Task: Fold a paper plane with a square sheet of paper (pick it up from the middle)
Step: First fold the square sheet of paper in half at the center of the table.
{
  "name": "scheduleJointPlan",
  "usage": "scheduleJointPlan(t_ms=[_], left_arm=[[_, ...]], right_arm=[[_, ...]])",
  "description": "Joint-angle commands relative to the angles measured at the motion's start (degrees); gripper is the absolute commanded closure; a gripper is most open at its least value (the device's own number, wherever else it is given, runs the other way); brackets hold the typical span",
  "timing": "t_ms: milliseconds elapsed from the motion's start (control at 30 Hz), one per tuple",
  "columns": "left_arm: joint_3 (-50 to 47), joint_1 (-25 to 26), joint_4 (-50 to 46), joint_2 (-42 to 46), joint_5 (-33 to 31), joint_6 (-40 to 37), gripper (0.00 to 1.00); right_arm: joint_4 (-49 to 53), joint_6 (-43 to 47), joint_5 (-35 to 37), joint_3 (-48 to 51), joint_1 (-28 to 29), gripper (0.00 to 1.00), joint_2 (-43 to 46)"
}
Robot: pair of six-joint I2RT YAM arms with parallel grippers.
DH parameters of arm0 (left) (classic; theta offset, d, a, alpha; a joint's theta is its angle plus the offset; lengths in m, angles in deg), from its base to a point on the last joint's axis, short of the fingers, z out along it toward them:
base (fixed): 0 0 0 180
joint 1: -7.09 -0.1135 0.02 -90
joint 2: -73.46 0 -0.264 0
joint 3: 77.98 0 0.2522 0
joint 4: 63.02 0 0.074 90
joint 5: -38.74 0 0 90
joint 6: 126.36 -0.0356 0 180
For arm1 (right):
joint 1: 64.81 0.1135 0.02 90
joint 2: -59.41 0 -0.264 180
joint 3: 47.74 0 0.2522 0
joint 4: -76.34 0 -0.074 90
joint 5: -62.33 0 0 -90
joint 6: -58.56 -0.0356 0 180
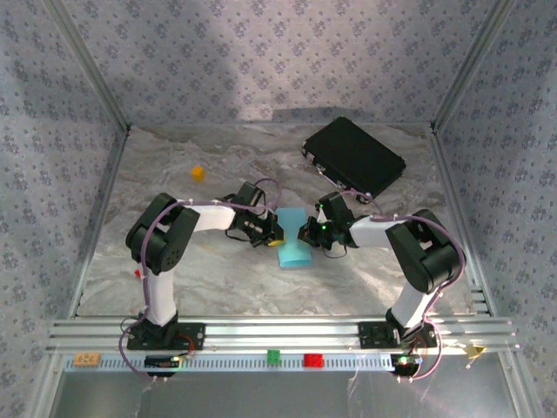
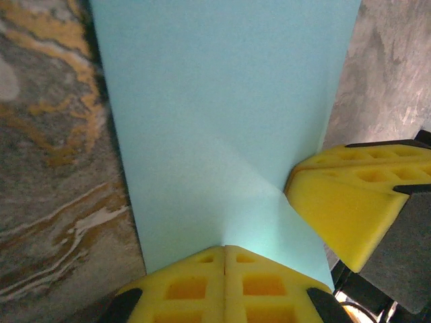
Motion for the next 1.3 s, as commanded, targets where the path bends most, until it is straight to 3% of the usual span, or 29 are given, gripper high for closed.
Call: scheduleJointPlan(t_ms=[0, 167, 467, 767, 1267], left_arm=[[-1.22, -0.43, -4.41, 0.32, -3.05, -4.22, 1.0], [-1.29, -0.49, -7.37, 0.33, -6.02, -7.39, 1.0], [-0.95, 0.2, -1.5, 7.08, -0.74, -1.18, 0.99], [-1.27, 2.36, 1.72, 3.91, 1.75, 1.39, 0.98], [-9.81, 2.37, -4.84, 6.38, -4.14, -7.25, 1.0]], right_arm=[[7.02, -0.21, 4.23, 1.92, -0.03, 1.0, -1.08], [7.03, -0.08, 4.28, 1.88, -0.03, 1.0, -1.08], [7.55, 0.04, 4.73, 2.28, -0.12, 1.0, -0.33], [7.6, 0.01, 4.75, 2.54, -0.21, 1.0, 0.0], [7.63, 0.03, 4.85, 2.68, -0.35, 1.0, -0.03]])
